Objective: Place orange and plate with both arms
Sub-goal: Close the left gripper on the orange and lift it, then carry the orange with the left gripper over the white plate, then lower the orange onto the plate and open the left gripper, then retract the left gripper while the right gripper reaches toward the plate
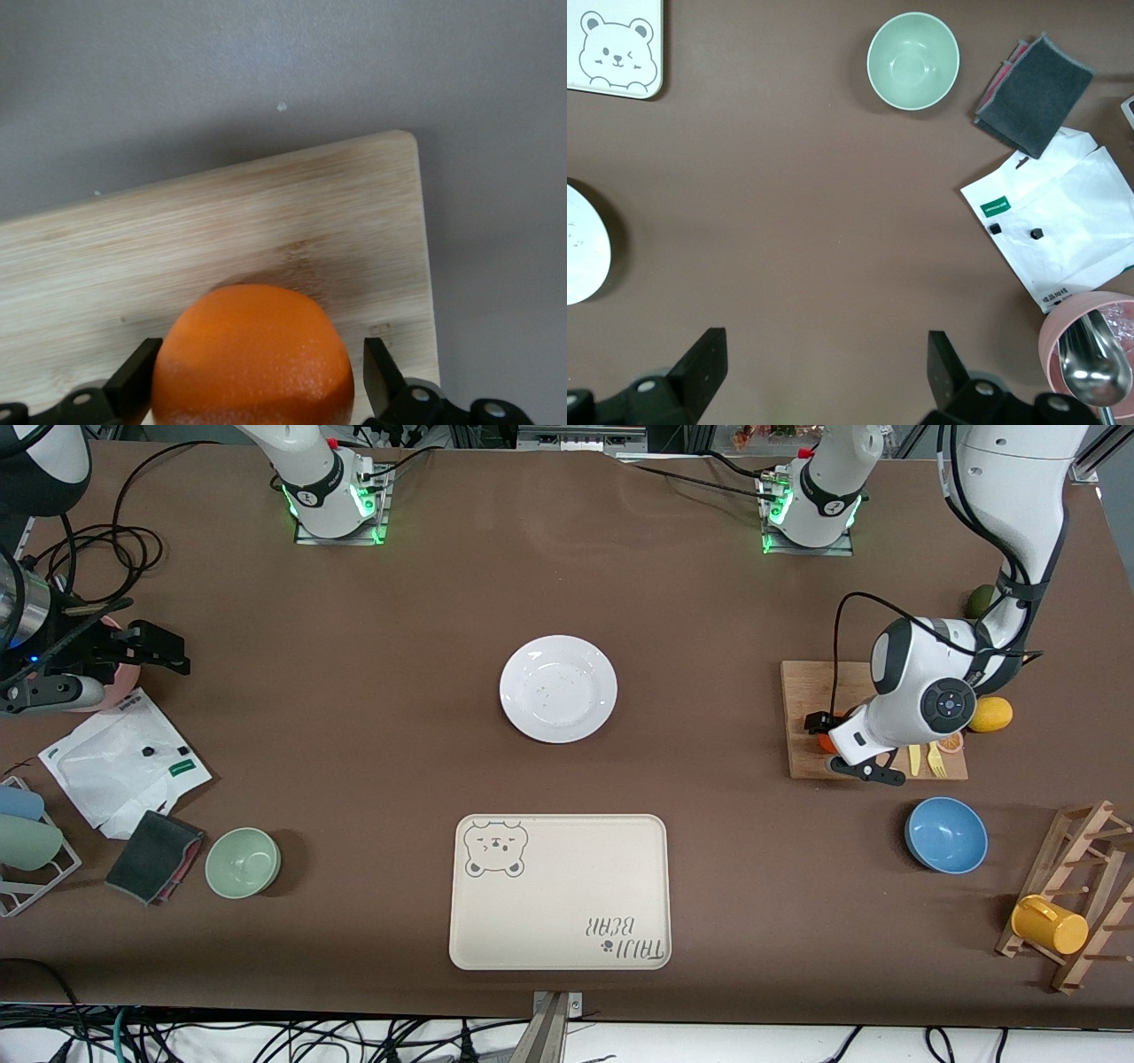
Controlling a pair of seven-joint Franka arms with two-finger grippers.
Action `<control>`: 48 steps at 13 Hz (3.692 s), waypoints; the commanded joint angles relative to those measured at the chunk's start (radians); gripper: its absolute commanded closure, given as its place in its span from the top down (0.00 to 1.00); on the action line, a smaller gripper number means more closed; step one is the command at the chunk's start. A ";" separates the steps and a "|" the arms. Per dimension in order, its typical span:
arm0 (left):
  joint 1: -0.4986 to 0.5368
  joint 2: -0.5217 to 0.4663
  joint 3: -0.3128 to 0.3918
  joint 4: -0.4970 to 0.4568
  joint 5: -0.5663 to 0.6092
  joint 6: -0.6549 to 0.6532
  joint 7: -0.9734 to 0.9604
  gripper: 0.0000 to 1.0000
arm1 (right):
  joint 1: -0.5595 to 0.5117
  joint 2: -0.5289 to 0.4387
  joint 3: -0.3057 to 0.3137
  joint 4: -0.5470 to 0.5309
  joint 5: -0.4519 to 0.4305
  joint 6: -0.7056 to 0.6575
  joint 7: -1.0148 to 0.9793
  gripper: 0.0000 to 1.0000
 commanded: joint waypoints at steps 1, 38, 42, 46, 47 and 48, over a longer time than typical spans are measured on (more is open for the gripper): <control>-0.004 -0.028 0.004 -0.002 0.026 -0.004 0.049 0.33 | -0.004 0.003 0.001 0.012 0.012 -0.006 0.009 1.00; -0.503 0.186 -0.240 0.590 -0.073 -0.221 -1.298 1.00 | -0.010 0.031 0.001 0.015 0.000 -0.010 0.001 1.00; -0.373 0.074 -0.240 0.591 -0.073 -0.399 -1.055 1.00 | -0.010 0.032 0.001 0.012 -0.005 -0.015 -0.007 1.00; -0.232 -0.002 -0.238 0.591 -0.073 -0.525 -0.740 1.00 | 0.007 0.047 0.021 0.010 0.005 -0.015 0.001 1.00; -0.187 -0.020 -0.238 0.591 -0.073 -0.550 -0.648 1.00 | 0.019 0.047 0.033 0.004 0.009 -0.015 0.010 1.00; -0.144 -0.044 -0.240 0.591 -0.073 -0.573 -0.556 1.00 | 0.032 0.051 0.035 -0.013 0.018 -0.006 0.012 1.00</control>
